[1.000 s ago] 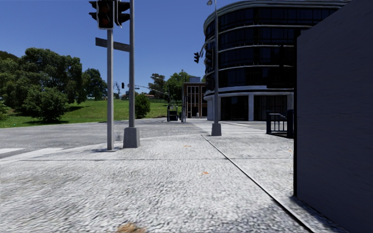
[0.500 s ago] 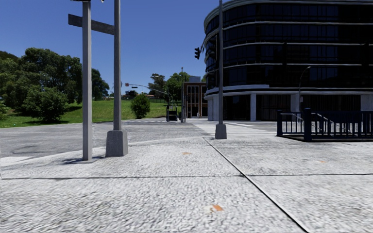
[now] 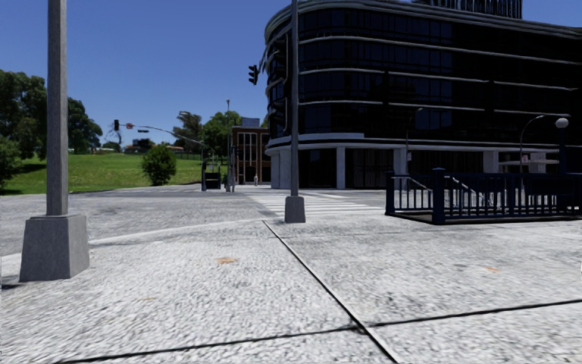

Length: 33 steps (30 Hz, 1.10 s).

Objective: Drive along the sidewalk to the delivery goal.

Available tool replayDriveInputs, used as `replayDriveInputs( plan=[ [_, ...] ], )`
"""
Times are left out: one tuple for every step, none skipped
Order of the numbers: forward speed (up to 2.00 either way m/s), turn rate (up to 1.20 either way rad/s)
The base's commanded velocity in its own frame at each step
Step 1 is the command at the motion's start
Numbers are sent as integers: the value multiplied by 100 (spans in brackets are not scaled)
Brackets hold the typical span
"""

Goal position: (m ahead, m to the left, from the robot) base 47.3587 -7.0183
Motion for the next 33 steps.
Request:
replayDriveInputs(
  plan=[
    [200, -55],
    [200, -55],
    [200, -55],
    [200, -55],
    [200, -55],
    [200, -55],
    [200, -55],
    [200, -55],
    [200, -55],
    [200, -55],
    [200, -55],
    [200, -55],
    [200, -55],
    [200, -55],
    [200, -55],
    [200, -55],
    [200, -55],
    [200, -55],
    [200, -55],
    [200, -55],
    [200, -55],
    [200, -55],
    [200, -10],
    [200, 0],
    [200, 0],
    [200, 0],
    [200, 0],
    [200, 0],
    [200, 0],
    [200, 0],
    [200, 0],
    [200, 0],
    [200, 0]
  ],
)
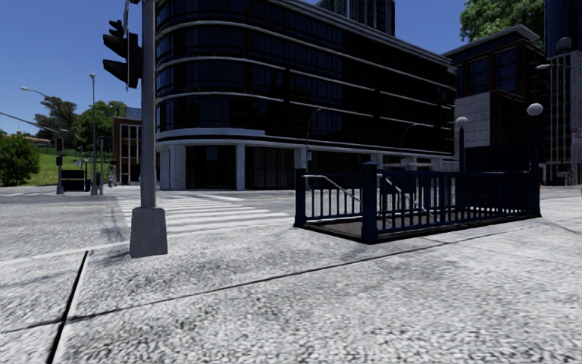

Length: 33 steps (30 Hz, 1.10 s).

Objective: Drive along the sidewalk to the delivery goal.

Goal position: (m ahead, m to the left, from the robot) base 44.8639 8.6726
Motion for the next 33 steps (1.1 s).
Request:
replayDriveInputs(
  plan=[
    [200, 0],
    [200, 0],
    [200, 0],
    [200, 0],
    [200, 0],
    [200, 0],
    [200, 0],
    [200, 0],
    [200, 0],
    [200, 0],
    [200, 0],
    [200, 0],
    [200, 0],
    [200, 0],
    [200, 0],
    [200, 0],
    [200, 0],
    [200, 0],
    [200, 0],
    [200, 0],
    [200, 0],
    [200, 0],
    [200, 2],
    [200, 7],
    [200, 7],
    [200, 17],
    [200, 27],
    [200, 34],
    [200, 41],
    [200, 46],
    [200, 46],
    [200, 51],
    [200, 56]
  ],
)
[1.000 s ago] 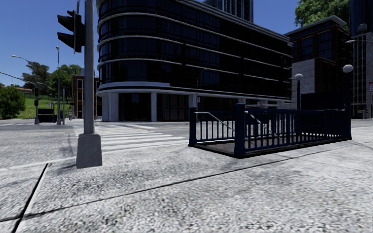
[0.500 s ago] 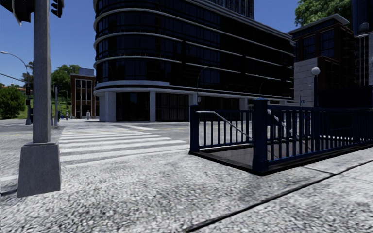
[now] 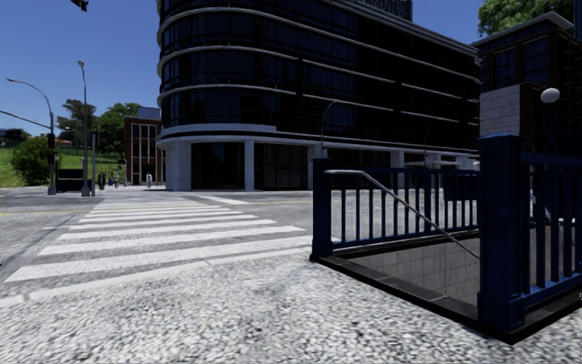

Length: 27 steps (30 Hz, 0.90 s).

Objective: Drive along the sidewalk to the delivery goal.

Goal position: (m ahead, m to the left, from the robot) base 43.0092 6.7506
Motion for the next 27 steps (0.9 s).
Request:
replayDriveInputs(
  plan=[
    [200, 59],
    [200, 59],
    [200, 60],
    [200, 60],
    [200, 60],
    [200, 60],
    [200, 60],
    [200, 60],
    [200, 60],
    [200, 60],
    [200, 60],
    [200, 60],
    [200, 60],
    [200, 60],
    [200, 60],
    [200, 60],
    [200, 60],
    [200, 60],
    [200, 60],
    [200, 60],
    [200, 60],
    [200, 60],
    [200, 60],
    [200, 60],
    [200, 60],
    [200, 60],
    [200, 60]
  ],
)
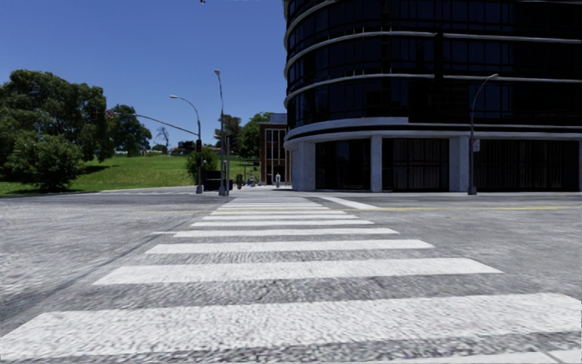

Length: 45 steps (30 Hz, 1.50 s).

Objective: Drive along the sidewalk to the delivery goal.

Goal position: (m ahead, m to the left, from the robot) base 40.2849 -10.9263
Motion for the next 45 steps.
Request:
replayDriveInputs(
  plan=[
    [200, 60],
    [200, 60],
    [200, 60],
    [200, 60],
    [200, 7],
    [200, 0],
    [200, 0],
    [200, 0],
    [200, 0],
    [200, 0],
    [200, 0],
    [200, 0],
    [200, 0],
    [200, 0],
    [200, 0],
    [200, -98],
    [200, -98],
    [200, -102],
    [200, -101],
    [200, 0],
    [200, 0],
    [200, 0],
    [200, 0],
    [200, 0],
    [200, 0],
    [200, 0],
    [200, 0],
    [200, 0],
    [200, 0],
    [200, 0],
    [200, 0],
    [200, 0],
    [200, 0],
    [200, 0],
    [200, 0],
    [200, 0],
    [200, 0],
    [200, 0],
    [200, 0],
    [200, 0],
    [200, 0],
    [200, 0],
    [200, 0],
    [200, 0],
    [200, 0]
  ],
)
